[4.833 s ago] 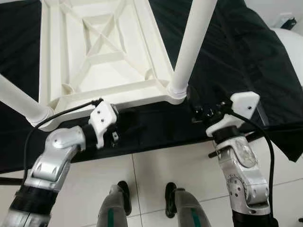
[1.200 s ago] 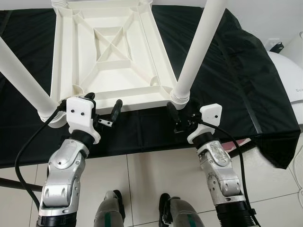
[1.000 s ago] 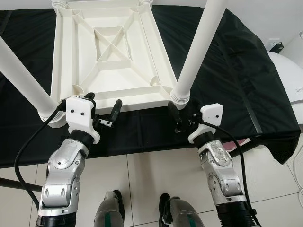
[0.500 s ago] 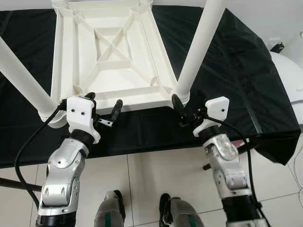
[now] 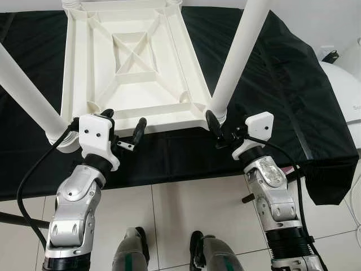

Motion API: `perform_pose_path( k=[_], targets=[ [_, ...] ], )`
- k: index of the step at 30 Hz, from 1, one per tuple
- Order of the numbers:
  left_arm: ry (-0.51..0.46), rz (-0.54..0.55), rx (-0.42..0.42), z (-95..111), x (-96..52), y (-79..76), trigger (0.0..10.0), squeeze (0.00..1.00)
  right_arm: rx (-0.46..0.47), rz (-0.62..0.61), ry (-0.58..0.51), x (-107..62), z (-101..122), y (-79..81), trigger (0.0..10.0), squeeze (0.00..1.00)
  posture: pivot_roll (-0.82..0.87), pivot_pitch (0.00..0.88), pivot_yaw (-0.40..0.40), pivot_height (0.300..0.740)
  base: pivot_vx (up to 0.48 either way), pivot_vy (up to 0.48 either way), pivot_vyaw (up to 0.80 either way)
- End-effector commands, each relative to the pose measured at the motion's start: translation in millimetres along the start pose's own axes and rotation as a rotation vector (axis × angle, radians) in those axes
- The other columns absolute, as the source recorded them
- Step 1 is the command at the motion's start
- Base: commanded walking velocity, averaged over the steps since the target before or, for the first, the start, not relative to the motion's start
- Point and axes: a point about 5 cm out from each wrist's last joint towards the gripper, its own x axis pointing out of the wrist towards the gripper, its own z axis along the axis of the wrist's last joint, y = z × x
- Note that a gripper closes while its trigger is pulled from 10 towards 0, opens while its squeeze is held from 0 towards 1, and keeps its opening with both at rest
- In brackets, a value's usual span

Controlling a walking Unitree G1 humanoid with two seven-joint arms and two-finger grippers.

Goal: Building children table

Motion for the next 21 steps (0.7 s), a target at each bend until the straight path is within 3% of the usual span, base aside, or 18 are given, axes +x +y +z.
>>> perform_pose_path(
  k=[1, 21],
  targets=[
    [0.020, 0.055, 0.001, -3.0, -1.6, 1.7, 10.0, 0.00, -0.009, 0.000, 0.009, -2.0, -3.0, -2.4, 10.0, 0.00, 0.02, 0.217, -0.036, 0.740, 0.000, 0.000, 0.00],
    [0.020, 0.060, -0.004, -4.2, -3.2, -1.0, 10.0, 0.00, -0.008, 0.024, 0.016, 0.2, -6.0, -2.7, 10.0, 0.00, 0.03, 0.202, -0.057, 0.740, 0.000, 0.000, 0.00]
  ],
)
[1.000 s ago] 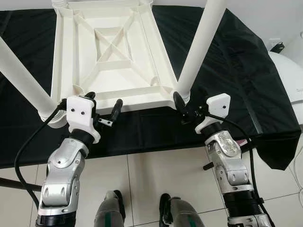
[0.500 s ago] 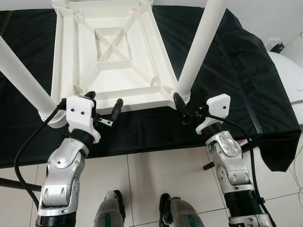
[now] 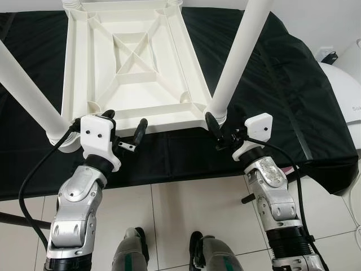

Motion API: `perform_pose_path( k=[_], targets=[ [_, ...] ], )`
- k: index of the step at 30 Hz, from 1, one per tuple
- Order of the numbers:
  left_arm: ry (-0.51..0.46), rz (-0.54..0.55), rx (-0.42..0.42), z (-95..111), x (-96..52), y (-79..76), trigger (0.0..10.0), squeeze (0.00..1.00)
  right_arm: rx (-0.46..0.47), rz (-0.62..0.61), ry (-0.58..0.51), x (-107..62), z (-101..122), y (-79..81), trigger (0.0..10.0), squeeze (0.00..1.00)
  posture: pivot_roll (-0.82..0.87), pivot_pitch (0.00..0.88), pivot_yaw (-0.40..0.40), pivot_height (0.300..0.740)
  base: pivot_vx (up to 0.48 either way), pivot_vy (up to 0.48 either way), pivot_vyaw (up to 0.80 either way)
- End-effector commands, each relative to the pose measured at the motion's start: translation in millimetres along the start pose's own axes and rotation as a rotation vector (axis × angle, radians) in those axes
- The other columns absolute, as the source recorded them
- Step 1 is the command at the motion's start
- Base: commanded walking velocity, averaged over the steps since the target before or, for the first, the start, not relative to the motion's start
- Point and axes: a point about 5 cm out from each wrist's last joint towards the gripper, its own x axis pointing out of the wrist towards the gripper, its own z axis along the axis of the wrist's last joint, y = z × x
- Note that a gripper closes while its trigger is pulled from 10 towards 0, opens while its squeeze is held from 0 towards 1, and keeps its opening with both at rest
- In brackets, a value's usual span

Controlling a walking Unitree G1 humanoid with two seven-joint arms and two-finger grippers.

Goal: Building children table

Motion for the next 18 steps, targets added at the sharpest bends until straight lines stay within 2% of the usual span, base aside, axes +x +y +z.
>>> perform_pose_path(
  k=[1, 4, 18],
  targets=[
    [0.016, 0.062, 0.001, -3, -3.0, 1.1, 10.0, 0.00, -0.008, 0.002, 0.002, -0.7, -2, -2.1, 10.0, 0.00, 0.03, 0.202, -0.057, 0.740, 0.000, 0.000, 0.00],
    [0.015, 0.061, 0.001, -3, -3.1, 0.8, 10.0, 0.00, -0.011, 0.007, 0.003, 0.7, -2, -3.0, 10.0, 0.00, 0.03, 0.202, -0.057, 0.740, 0.000, 0.000, 0.00],
    [0.018, 0.061, 0.008, 0, -5.2, 0.0, 10.0, 0.00, -0.009, 0.020, 0.011, 26.5, -12, -6.3, 10.0, 0.00, 0.04, 0.220, -0.053, 0.740, 0.000, 0.000, 0.00]
  ],
)
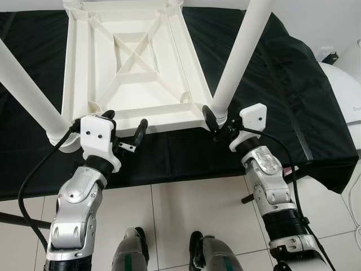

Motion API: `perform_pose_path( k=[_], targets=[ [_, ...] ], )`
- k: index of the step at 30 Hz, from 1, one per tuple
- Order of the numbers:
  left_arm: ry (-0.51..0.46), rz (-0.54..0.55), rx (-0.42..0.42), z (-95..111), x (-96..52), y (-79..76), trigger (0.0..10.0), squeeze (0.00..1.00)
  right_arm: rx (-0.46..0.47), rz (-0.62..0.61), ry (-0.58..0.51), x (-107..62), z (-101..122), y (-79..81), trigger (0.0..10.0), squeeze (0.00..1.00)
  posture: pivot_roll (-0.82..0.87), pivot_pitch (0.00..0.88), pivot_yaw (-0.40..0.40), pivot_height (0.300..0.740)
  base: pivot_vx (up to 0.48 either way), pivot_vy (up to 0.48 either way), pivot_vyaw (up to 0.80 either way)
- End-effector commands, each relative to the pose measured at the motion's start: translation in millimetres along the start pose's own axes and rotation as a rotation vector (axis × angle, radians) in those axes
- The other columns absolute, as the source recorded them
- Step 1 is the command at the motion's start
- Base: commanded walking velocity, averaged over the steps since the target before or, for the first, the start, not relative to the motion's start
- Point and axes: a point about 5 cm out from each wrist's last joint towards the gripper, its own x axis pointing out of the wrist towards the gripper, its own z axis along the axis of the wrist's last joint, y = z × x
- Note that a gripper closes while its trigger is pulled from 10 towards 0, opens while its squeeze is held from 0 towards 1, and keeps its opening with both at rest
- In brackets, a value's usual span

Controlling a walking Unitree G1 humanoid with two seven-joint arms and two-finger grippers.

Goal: Building children table

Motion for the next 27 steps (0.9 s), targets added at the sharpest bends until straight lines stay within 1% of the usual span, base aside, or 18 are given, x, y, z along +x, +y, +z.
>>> perform_pose_path(
  k=[1, 3, 4, 6, 9, 11, 15, 27],
  targets=[
    [0.015, 0.063, 0.003, -1, -3.1, 1.4, 10.0, 0.00, -0.001, -0.002, 0.007, 0.4, -3, -0.8, 10.0, 0.00, 0.04, 0.220, -0.053, 0.740, 0.000, 0.000, 0.00],
    [0.013, 0.066, 0.003, -1, -3.3, 1.2, 10.0, 0.00, 0.010, 0.005, 0.013, 7.0, -7, 1.5, 10.0, 0.00, 0.05, 0.221, -0.055, 0.740, 0.000, 0.000, 0.00],
    [0.013, 0.066, 0.003, -1, -3.3, 1.2, 10.0, 0.00, 0.010, 0.005, 0.013, 7.0, -7, 1.5, 10.0, 0.00, 0.05, 0.221, -0.055, 0.740, 0.000, 0.000, 0.00],
    [0.011, 0.068, 0.003, 0, -3.5, 0.8, 10.0, 0.00, 0.018, 0.009, 0.013, 12.3, -9, 3.7, 10.0, 0.00, 0.05, 0.221, -0.055, 0.740, 0.000, 0.000, 0.00],
    [0.011, 0.068, 0.003, 0, -3.5, 0.8, 10.0, 0.00, 0.018, 0.009, 0.013, 12.3, -9, 3.7, 10.0, 0.00, 0.05, 0.221, -0.055, 0.740, 0.000, 0.000, 0.00],
    [0.010, 0.070, 0.002, 0, -3.7, 0.3, 10.0, 0.00, 0.023, 0.015, 0.009, 17.8, -10, 5.9, 10.0, 0.00, 0.05, 0.223, -0.057, 0.740, 0.000, 0.000, 0.00],
    [0.008, 0.072, 0.001, 2, -3.8, 0.0, 10.0, 0.00, 0.024, 0.018, 0.004, 23.1, -12, 6.7, 10.0, 0.00, 0.06, 0.223, -0.058, 0.740, 0.000, 0.000, 0.00],
    [0.010, 0.073, 0.000, 2, -4.6, 0.2, 10.0, 0.00, 0.027, 0.011, -0.008, 25.4, -14, 5.6, 10.0, 0.00, 0.06, 0.228, -0.055, 0.740, 0.000, 0.000, 0.00]
  ],
)
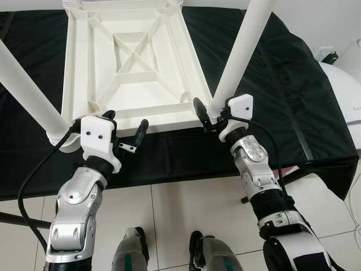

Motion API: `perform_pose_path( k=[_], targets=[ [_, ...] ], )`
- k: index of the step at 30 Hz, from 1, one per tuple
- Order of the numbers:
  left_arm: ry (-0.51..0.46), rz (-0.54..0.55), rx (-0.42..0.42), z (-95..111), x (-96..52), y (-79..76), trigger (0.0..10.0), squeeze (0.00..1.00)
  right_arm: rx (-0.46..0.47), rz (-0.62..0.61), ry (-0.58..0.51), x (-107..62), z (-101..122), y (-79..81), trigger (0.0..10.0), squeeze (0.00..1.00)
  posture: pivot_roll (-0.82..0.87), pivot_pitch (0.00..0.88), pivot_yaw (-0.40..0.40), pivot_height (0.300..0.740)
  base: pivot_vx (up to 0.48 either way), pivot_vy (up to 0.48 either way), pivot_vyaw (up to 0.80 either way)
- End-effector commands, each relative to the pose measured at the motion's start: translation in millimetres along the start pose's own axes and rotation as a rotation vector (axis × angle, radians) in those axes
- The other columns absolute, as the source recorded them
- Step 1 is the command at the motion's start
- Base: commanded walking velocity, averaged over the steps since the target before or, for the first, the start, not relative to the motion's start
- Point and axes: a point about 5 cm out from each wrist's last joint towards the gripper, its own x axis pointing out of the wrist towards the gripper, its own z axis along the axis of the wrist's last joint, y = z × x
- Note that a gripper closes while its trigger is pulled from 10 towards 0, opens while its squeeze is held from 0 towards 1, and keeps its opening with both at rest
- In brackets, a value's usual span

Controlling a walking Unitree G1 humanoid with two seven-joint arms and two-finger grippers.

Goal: Building children table

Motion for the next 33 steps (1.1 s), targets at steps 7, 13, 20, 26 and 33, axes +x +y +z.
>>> perform_pose_path(
  k=[7, 13, 20, 26, 33],
  targets=[
    [0.013, 0.067, -0.005, -0.6, -1.9, 1.1, 10.0, 0.00, -0.009, -0.001, -0.001, 0.2, -4.2, -1.2, 10.0, 0.00, 0.06, 0.232, -0.053, 0.740, 0.000, 0.000, 0.00],
    [0.013, 0.067, -0.007, -0.4, -2.1, 0.3, 10.0, 0.00, -0.010, 0.000, -0.004, 0.8, -4.2, -1.8, 10.0, 0.00, 0.06, 0.235, -0.055, 0.740, 0.000, 0.000, 0.00],
    [0.019, 0.063, -0.012, -0.8, -3.4, -1.3, 10.0, 0.00, -0.014, 0.005, -0.009, 2.5, -4.5, -1.8, 10.0, 0.00, 0.06, 0.244, -0.055, 0.740, 0.000, 0.000, 0.00],
    [0.019, 0.064, -0.013, -0.3, -3.8, -1.5, 10.0, 0.00, -0.017, 0.008, -0.015, 3.5, -4.5, -1.5, 10.0, 0.00, 0.06, 0.242, -0.057, 0.740, 0.000, 0.000, 0.00],
    [0.019, 0.067, -0.014, -0.2, -5.0, -2.2, 10.0, 0.00, -0.008, 0.018, -0.022, 3.1, -5.1, 0.0, 0.0, 0.00, 0.06, 0.236, -0.064, 0.740, 0.000, 0.000, 0.00]
  ],
)
